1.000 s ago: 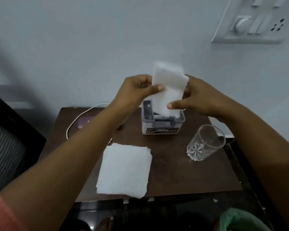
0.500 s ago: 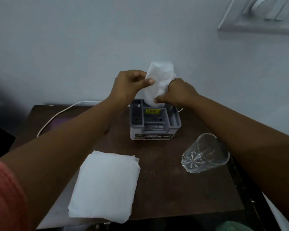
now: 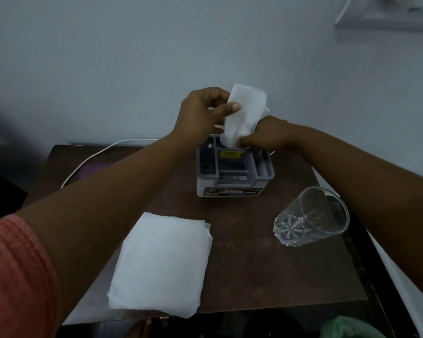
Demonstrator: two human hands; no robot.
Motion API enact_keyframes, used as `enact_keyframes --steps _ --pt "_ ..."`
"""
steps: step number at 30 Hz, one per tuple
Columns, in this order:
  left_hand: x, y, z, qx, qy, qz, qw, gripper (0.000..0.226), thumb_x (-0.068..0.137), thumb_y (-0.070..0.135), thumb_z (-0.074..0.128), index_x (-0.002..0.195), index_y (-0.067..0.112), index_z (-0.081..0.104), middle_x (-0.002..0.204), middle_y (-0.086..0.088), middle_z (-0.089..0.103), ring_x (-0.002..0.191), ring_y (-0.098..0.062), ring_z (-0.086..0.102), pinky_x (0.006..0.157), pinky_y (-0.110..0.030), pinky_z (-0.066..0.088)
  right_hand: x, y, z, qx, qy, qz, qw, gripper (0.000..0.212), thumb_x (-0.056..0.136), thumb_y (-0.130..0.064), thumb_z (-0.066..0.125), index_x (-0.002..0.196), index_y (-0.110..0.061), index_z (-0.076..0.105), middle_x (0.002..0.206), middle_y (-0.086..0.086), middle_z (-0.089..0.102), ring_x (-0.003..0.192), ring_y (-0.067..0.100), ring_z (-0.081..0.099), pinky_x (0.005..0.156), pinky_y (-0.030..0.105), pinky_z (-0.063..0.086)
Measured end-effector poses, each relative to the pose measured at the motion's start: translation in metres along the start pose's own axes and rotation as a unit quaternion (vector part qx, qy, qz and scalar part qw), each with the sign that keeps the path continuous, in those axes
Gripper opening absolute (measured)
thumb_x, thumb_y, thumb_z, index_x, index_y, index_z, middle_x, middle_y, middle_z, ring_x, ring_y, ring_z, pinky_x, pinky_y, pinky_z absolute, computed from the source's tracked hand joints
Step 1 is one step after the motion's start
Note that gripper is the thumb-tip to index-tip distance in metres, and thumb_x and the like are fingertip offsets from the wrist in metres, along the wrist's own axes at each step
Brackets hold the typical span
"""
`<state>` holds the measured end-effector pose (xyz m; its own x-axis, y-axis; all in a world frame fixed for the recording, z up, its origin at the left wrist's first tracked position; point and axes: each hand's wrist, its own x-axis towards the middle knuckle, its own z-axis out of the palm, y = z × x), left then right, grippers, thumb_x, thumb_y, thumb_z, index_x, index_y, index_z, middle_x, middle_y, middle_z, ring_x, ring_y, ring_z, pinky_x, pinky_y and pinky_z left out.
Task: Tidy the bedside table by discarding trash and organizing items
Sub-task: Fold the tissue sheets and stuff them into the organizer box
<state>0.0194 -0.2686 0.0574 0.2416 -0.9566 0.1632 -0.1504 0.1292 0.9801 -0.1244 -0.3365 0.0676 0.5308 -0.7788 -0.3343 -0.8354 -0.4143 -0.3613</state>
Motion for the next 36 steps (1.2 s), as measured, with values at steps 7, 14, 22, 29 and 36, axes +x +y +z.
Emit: enact_keyframes --steps 7,14,22,29,36 --pt "-0.002 0.0 0.0 -0.019 -0.007 0.009 1.0 0.002 0.085 0.017 0.066 0.085 0.015 0.066 0.084 -0.012 0.061 0.089 -0.033 0.068 0.069 -0.044 0.06 -0.003 -0.007 0.004 0.132 -0.062 -0.017 0.989 0.035 0.083 -0.021 0.063 0.116 -0.016 0.05 0.109 0.008 0.059 0.1 0.023 0.058 0.091 0.038 0.05" --pt "-0.01 -0.017 -0.017 0.176 -0.077 0.006 0.981 0.036 0.078 0.032 0.073 0.109 0.019 0.062 0.09 0.002 0.071 0.087 -0.009 0.066 0.079 -0.018 0.051 -0.002 0.001 0.002 0.054 -0.003 0.007 0.999 0.05 0.079 -0.036 0.065 0.122 -0.014 0.054 0.119 0.009 0.058 0.107 0.026 0.055 0.097 0.045 0.045" --pt "-0.016 -0.032 -0.015 0.294 -0.058 0.019 0.954 0.022 0.088 0.037 0.059 0.069 0.026 0.059 0.081 0.001 0.069 0.083 -0.017 0.064 0.079 -0.034 0.051 -0.002 0.001 0.006 -0.028 0.027 -0.019 0.999 0.045 0.082 -0.039 0.061 0.117 -0.011 0.056 0.109 0.009 0.063 0.095 0.025 0.056 0.093 0.043 0.044" --pt "-0.008 -0.028 -0.013 0.292 -0.038 0.01 0.956 0.027 0.086 0.037 0.061 0.095 0.012 0.068 0.096 -0.006 0.071 0.089 -0.019 0.065 0.083 -0.041 0.053 -0.007 0.003 -0.002 0.076 0.111 -0.082 0.987 0.048 0.079 -0.027 0.072 0.12 -0.008 0.058 0.106 0.004 0.06 0.087 0.014 0.052 0.063 0.017 0.038" --pt "-0.014 -0.027 -0.013 0.292 -0.024 0.002 0.956 0.025 0.083 0.027 0.068 0.104 0.014 0.07 0.11 -0.007 0.07 0.102 -0.022 0.062 0.09 -0.039 0.049 -0.007 0.003 0.002 0.093 0.128 -0.093 0.983 0.036 0.079 -0.025 0.071 0.112 -0.01 0.064 0.095 0.001 0.06 0.083 0.016 0.054 0.063 0.022 0.038"
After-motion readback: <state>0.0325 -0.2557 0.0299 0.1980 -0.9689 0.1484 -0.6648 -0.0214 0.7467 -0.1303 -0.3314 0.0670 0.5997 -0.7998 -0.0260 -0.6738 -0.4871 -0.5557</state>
